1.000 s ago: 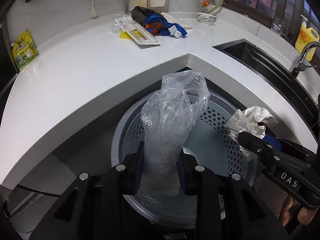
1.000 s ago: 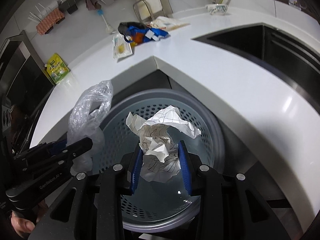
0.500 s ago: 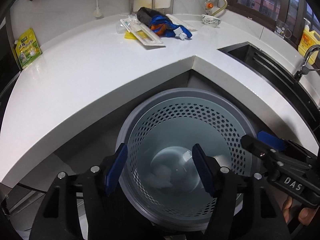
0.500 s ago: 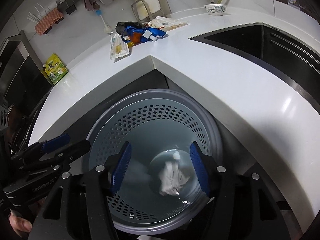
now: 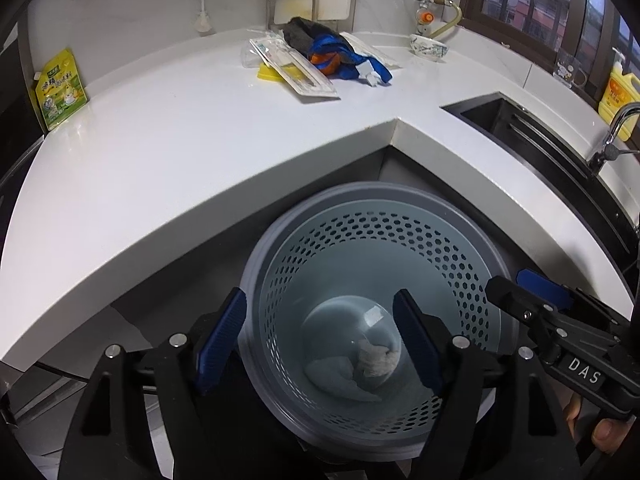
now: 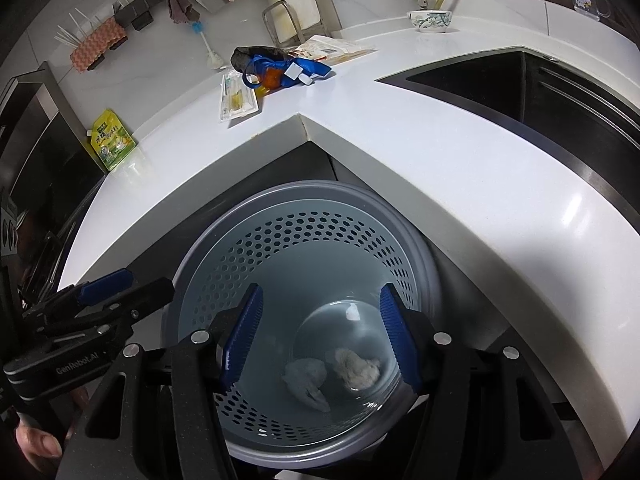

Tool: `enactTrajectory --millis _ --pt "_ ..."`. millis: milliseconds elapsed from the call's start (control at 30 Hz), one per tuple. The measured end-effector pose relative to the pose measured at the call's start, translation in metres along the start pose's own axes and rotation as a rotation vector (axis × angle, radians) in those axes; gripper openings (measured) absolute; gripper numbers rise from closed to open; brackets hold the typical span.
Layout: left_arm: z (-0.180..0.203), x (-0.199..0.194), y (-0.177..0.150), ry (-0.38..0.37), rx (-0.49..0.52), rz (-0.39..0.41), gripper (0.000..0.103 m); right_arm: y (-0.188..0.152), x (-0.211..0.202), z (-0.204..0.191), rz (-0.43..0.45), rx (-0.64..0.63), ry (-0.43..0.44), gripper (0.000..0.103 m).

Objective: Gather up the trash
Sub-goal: 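Carry the paper and bag over the bin and open both grippers, then reach the right gripper to the blue strap and grasp it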

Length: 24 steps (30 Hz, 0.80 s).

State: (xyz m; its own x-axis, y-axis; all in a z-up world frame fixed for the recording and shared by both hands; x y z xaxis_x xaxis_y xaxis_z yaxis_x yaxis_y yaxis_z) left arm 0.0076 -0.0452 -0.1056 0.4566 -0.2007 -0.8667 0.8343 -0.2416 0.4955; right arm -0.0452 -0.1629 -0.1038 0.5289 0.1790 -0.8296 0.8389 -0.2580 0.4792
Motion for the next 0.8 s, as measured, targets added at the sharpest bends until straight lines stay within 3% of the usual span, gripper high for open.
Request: enactTrajectory --millis 400,800 --pt "-0.022 -0.018 0.037 0.054 -0.059 0.072 0.081 0.038 -0.013 -0.002 0.056 -0.024 0.039 0.058" --pt "-0.048 -0.017 0.086 0.036 -0.123 0.111 0.082 0.109 -0.022 -0.015 0.12 -0.091 0.025 0.058"
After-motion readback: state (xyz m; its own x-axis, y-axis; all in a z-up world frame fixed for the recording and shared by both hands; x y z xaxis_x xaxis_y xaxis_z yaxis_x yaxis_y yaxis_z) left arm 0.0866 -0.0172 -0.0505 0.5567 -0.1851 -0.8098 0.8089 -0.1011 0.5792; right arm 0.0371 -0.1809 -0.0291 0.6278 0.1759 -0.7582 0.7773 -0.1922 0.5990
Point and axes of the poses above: each gripper's, at about its wrist camera, not at the fingertips, and x roughly the way its jaws point, z to its right, y to its top, the point moved 4 cm from there along x, roughly the way its jaws point, and after that the axes turned 8 degrees about -z, right-handed, at the moved point
